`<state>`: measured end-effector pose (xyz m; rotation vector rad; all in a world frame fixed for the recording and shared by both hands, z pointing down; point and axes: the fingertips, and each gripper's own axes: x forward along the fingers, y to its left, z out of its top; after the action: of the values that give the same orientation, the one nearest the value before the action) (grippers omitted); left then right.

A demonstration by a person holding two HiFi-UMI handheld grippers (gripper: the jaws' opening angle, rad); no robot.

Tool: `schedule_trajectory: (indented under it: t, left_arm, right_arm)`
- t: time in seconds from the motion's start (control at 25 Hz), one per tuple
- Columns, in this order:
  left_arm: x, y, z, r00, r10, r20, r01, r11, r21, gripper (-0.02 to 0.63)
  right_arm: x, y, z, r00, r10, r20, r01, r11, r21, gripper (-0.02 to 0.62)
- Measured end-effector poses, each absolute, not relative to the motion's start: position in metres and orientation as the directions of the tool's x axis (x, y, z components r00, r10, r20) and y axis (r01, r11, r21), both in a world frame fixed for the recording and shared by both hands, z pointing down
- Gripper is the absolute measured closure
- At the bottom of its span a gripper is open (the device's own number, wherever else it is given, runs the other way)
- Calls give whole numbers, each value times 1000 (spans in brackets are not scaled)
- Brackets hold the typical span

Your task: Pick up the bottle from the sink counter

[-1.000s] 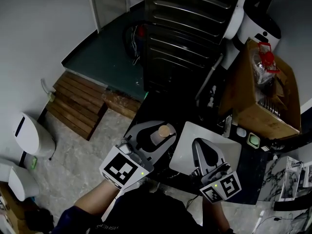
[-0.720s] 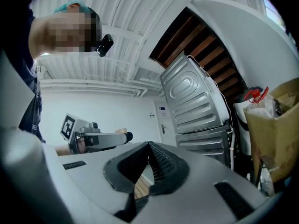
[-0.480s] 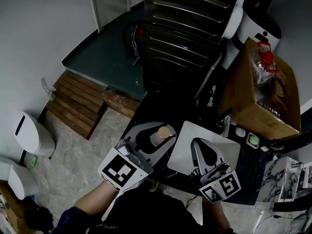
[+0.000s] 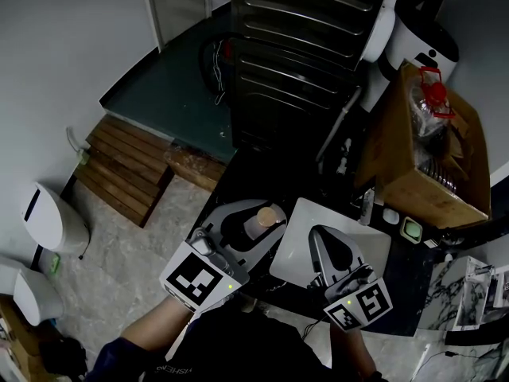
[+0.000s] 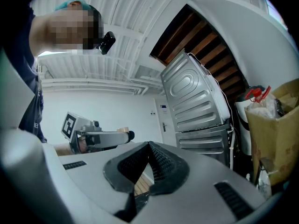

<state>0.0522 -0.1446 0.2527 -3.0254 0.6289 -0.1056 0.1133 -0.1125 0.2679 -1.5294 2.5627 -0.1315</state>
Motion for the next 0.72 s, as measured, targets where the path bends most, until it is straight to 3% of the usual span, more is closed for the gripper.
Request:
schedule_trajectory:
  t: [0.72]
  left_arm:
    - [53,-155,267,907,-415,72,-413,-910,-39,468]
  right_arm:
    - [116,-119,273,-478,-875,-72,-861,484,-158,577]
